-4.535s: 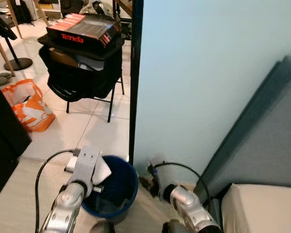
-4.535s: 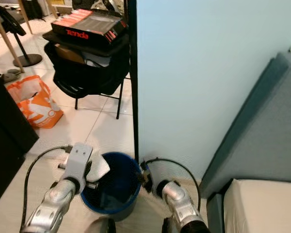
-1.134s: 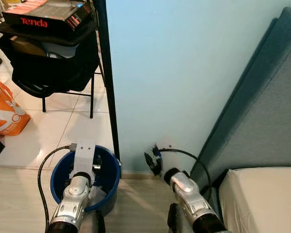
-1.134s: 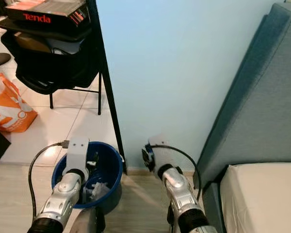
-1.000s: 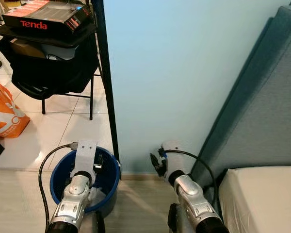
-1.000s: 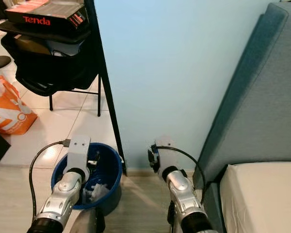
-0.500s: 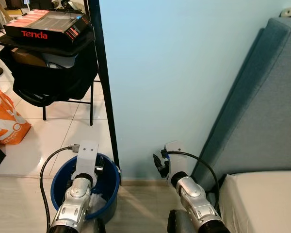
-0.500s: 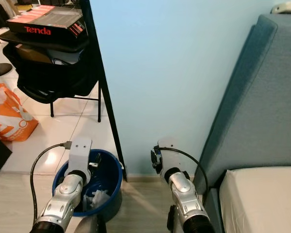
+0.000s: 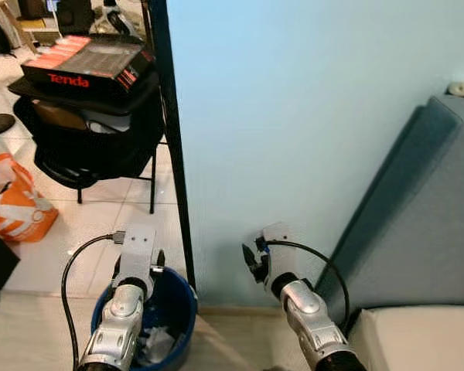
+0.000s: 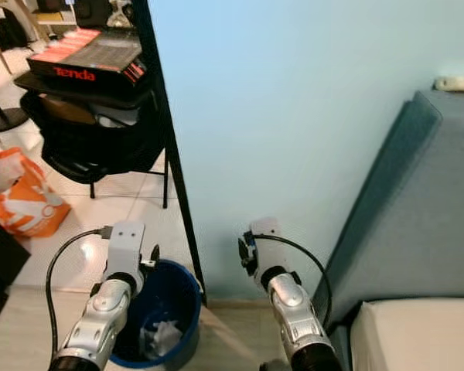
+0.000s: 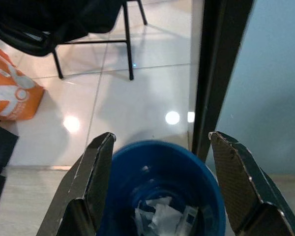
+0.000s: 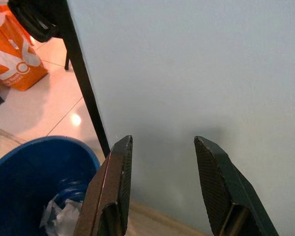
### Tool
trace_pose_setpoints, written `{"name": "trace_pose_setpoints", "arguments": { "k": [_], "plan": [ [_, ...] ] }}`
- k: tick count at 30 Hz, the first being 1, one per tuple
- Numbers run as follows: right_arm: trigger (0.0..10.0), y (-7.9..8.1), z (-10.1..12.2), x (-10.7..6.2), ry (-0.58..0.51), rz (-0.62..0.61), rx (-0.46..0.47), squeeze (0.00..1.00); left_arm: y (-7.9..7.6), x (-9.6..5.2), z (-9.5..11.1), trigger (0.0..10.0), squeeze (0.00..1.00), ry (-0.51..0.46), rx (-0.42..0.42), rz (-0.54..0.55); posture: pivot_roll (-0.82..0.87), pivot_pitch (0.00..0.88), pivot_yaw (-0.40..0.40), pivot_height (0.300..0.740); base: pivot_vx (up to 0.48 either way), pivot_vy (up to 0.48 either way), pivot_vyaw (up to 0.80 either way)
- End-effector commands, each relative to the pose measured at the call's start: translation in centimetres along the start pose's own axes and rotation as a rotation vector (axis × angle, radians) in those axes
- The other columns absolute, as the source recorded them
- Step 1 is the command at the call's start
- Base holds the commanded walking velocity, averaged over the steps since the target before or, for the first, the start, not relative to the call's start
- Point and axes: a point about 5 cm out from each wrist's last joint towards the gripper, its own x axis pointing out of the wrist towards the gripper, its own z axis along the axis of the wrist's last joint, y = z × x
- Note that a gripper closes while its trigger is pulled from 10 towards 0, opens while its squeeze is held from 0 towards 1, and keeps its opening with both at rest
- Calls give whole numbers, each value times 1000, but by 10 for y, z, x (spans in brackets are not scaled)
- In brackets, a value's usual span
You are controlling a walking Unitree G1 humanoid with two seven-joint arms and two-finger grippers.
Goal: Clean up the room
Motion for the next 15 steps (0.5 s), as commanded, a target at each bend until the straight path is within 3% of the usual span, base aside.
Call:
{"name": "trace_pose_setpoints", "arguments": {
  "k": [1,8,15],
  "plan": [
    [10000,1,-7,-2,33,-5,-15,0,3,-3,-6,10000,0,19,14,10,34,61,-29,685,0,0,0],
    [10000,0,-6,-5,12,-4,9,0,4,-5,-7,10000,0,16,20,14,34,56,-30,685,0,0,0],
    [10000,0,-2,-5,-11,7,25,0,6,-5,-6,10000,0,12,25,17,33,57,-28,714,0,0,0]
  ]
}}
